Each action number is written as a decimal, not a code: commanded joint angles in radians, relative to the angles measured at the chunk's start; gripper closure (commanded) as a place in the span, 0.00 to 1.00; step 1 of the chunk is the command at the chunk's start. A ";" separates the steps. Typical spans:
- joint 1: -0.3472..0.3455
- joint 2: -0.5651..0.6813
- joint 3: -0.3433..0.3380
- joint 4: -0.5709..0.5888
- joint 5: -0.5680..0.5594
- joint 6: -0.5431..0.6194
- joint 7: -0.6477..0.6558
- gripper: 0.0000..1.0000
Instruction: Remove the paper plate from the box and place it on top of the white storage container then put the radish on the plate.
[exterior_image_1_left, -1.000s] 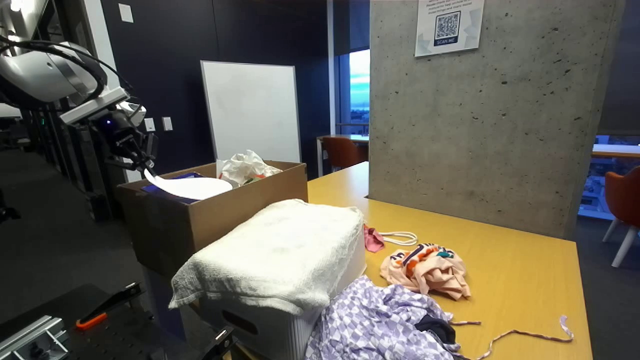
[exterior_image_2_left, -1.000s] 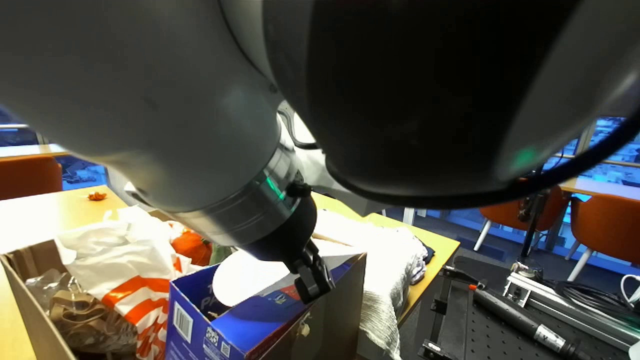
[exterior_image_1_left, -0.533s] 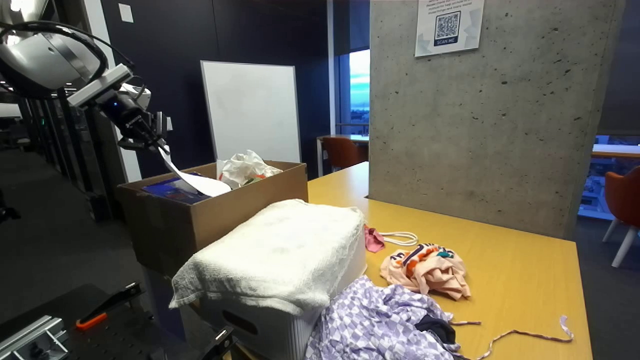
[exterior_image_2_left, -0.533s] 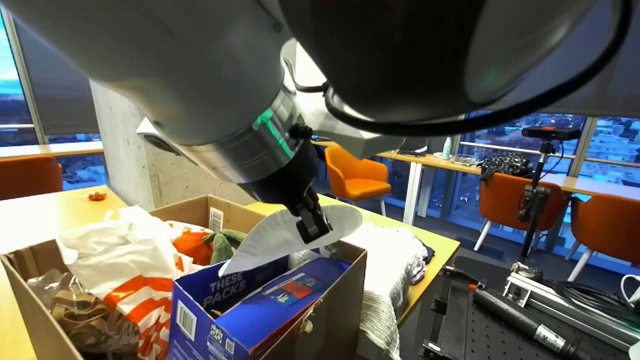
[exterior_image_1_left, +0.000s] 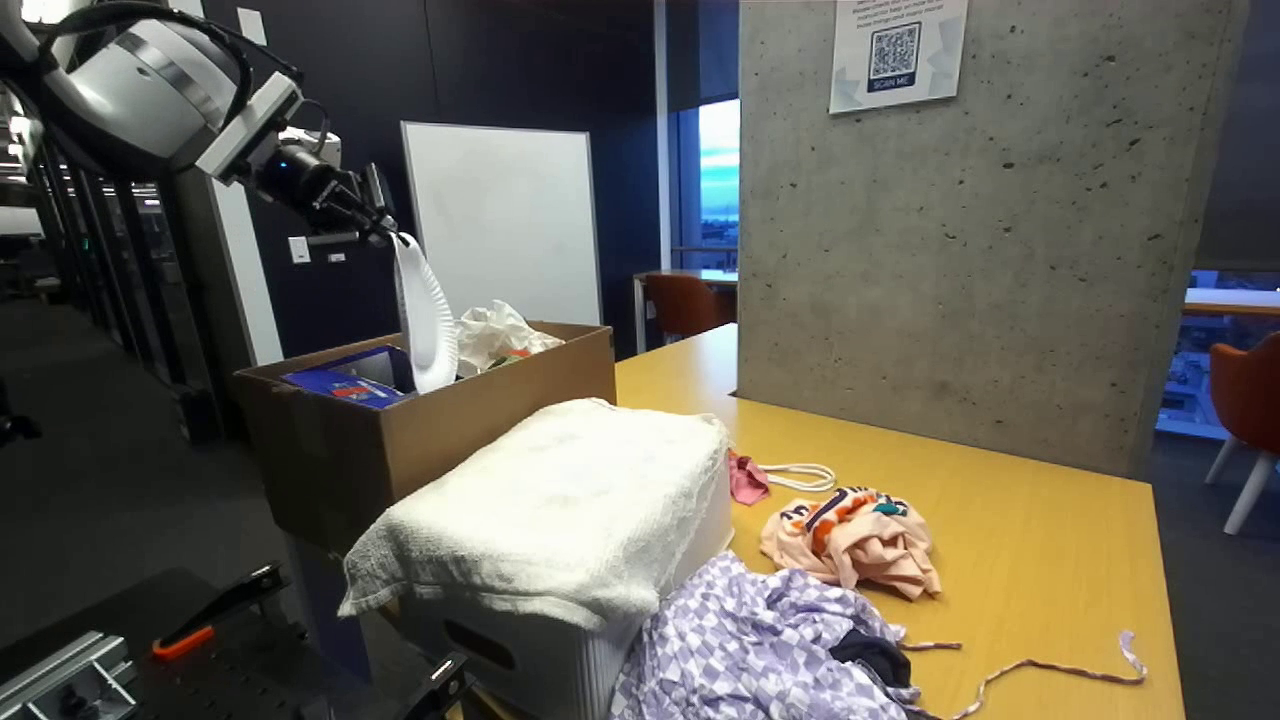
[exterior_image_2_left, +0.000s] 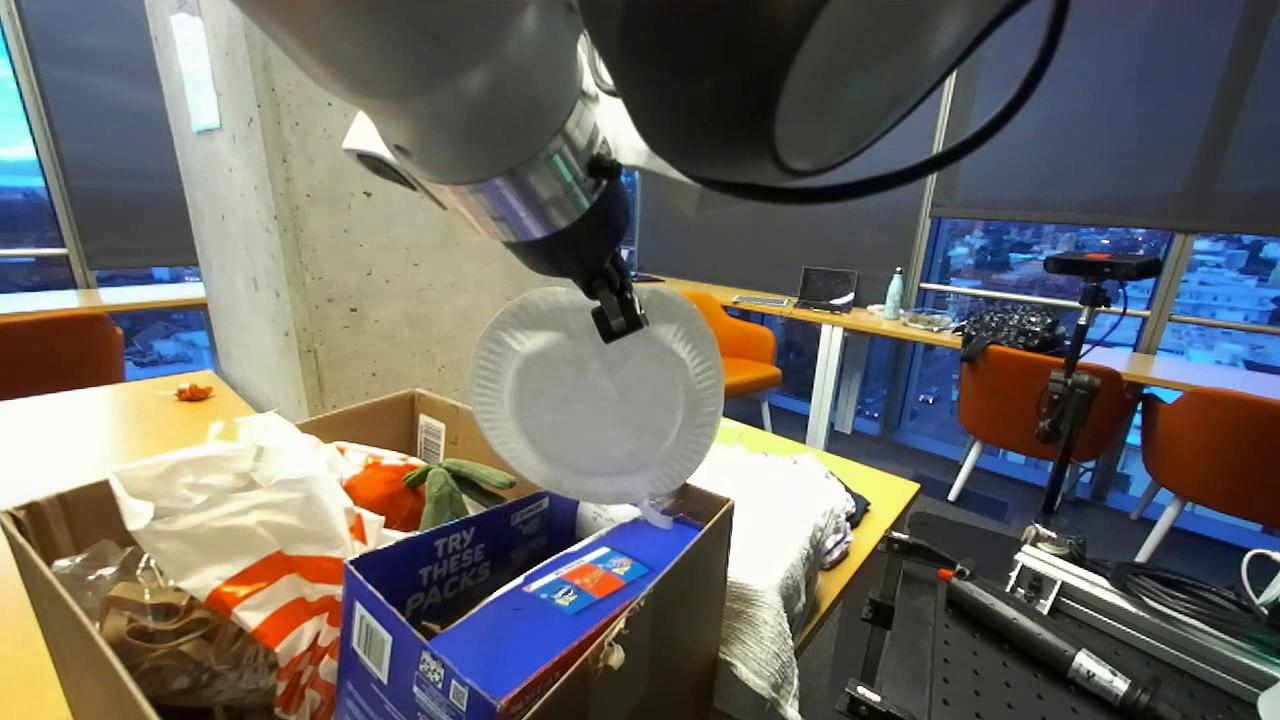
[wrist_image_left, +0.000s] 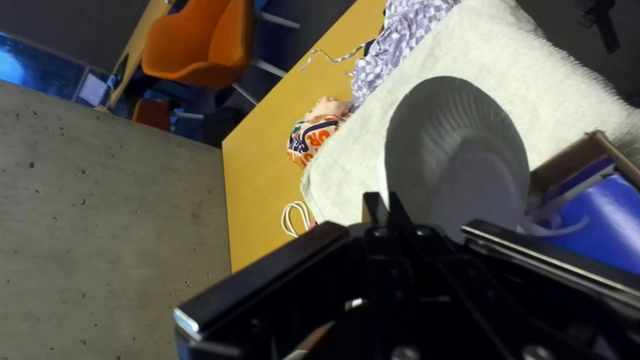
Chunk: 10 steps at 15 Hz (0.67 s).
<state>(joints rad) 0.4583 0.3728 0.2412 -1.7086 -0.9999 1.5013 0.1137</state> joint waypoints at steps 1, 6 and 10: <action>-0.017 -0.018 0.002 0.009 -0.073 -0.052 -0.007 1.00; -0.051 -0.056 -0.001 -0.016 -0.134 -0.091 -0.011 1.00; -0.093 -0.081 0.001 -0.077 -0.116 -0.097 0.016 1.00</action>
<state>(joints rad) 0.3893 0.3291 0.2396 -1.7204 -1.1153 1.4149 0.1137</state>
